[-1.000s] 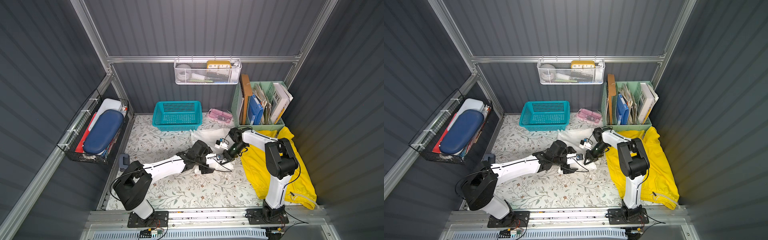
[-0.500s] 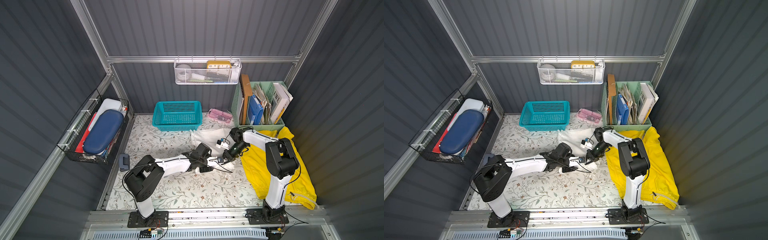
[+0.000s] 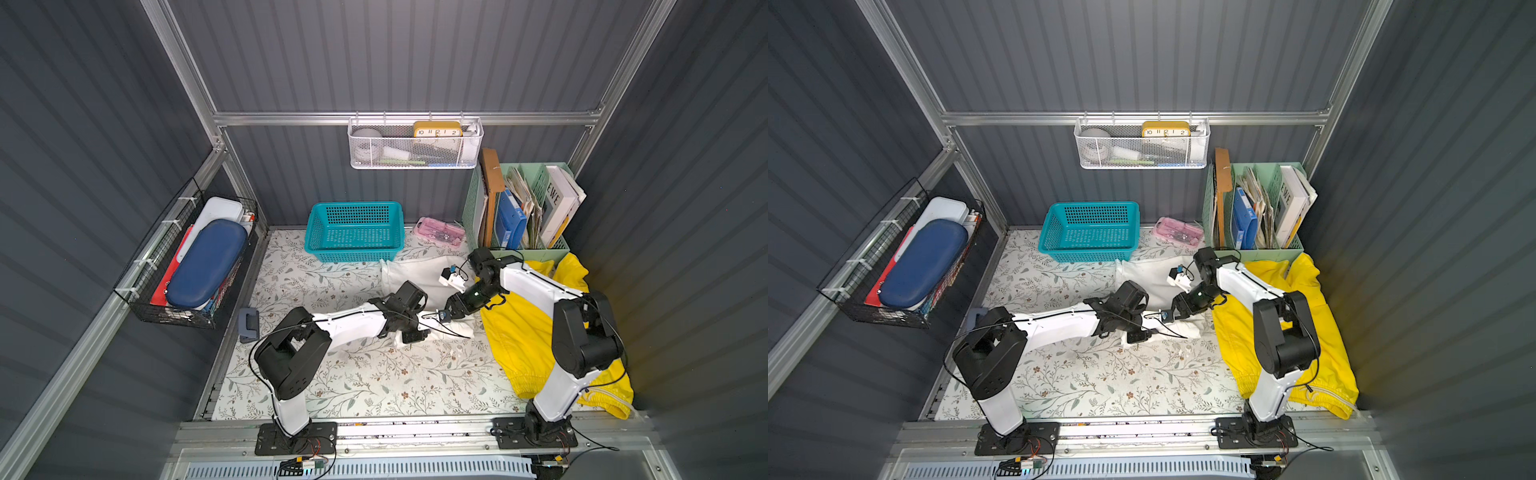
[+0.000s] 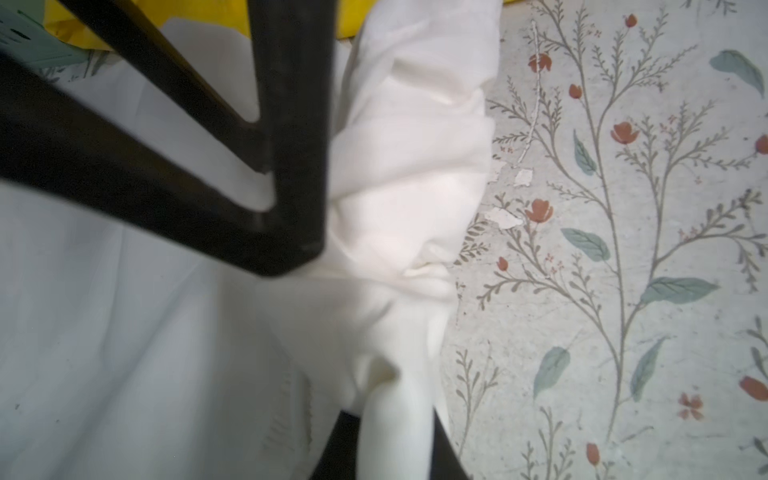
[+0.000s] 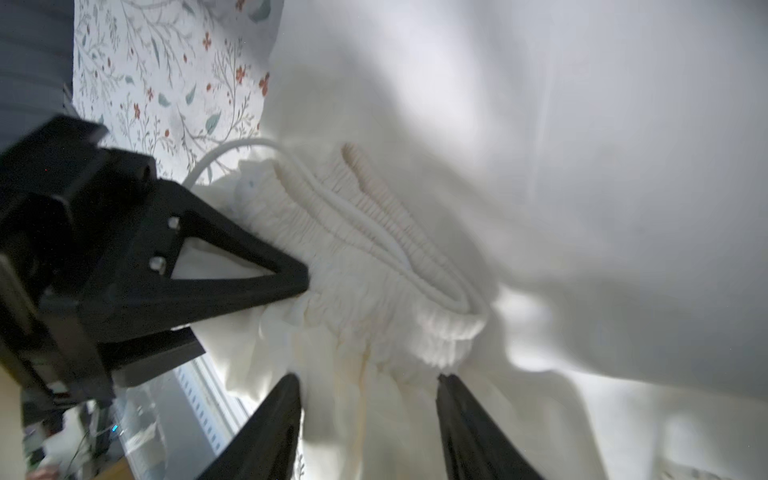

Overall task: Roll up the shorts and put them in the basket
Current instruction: Roll the shorts at the center of the board.

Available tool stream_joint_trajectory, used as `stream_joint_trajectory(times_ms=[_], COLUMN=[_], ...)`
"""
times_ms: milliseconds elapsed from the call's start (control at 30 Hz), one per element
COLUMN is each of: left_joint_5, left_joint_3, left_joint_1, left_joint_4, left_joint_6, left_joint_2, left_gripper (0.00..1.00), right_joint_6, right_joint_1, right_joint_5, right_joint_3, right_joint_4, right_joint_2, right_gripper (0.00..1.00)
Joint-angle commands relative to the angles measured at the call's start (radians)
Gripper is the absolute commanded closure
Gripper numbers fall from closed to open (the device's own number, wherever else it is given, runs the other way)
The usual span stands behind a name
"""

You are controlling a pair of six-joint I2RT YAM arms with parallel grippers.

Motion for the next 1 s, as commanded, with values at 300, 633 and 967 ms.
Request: stream_joint_trajectory(times_ms=[300, 633, 967], left_joint_5=[0.185, 0.302, 0.348], left_joint_3=[0.096, 0.337, 0.418], left_joint_1=[0.091, 0.193, 0.250], left_joint_4=[-0.259, -0.479, -0.538], left_joint_6=[-0.047, -0.050, -0.016], left_joint_2=[0.027, 0.230, 0.337], left_gripper=[0.82, 0.80, 0.79], right_joint_6=[-0.090, -0.433, -0.635], right_joint_1=[-0.046, 0.104, 0.163], right_joint_5=[0.236, 0.270, 0.295], right_joint_3=[-0.327, -0.539, -0.613], right_joint_4=[0.469, 0.630, 0.692], right_joint_2=[-0.413, -0.570, -0.618], right_gripper=[0.43, 0.40, 0.33])
